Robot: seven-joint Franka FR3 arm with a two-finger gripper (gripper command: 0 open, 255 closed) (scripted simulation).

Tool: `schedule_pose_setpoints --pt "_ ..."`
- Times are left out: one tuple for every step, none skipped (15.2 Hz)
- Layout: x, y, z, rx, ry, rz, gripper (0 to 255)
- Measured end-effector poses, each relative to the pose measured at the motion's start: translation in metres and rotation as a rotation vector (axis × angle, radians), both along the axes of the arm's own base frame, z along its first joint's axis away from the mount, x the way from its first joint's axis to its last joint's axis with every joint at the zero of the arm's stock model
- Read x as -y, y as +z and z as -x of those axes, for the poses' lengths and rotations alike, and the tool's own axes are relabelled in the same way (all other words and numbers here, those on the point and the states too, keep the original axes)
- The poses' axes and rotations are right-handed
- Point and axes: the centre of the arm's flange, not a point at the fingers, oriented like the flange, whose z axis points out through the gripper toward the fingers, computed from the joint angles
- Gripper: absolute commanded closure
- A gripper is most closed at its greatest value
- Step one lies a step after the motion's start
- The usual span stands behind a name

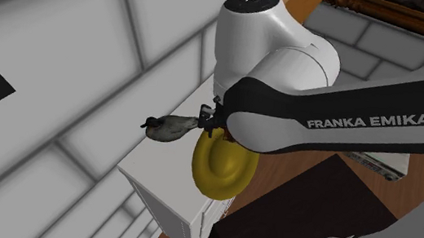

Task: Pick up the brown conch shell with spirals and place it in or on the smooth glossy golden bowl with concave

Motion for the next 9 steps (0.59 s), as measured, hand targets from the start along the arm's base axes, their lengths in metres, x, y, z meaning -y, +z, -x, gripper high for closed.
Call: schedule_pose_setpoints --pt "-0.001 0.01 -0.001 0.001 0.0 0.0 0" --pt "-0.001 0.022 0.0 0.001 0.0 0.0 0" --pt "-0.002 0.034 0.0 0.001 0.0 0.0 0" --pt "-0.002 0.039 0.0 0.001 0.0 0.0 0" --pt "-0.001 0.042 -0.001 0.0 0.0 0.0 0" --pt "-0.002 0.044 -0.001 0.0 0.0 0.0 0" --pt "-0.002 0.044 -0.001 0.0 0.0 0.0 0" --pt "-0.002 0.044 -0.002 0.0 0.0 0.0 0" --pt "-0.002 0.044 -0.002 0.0 0.0 0.0 0"
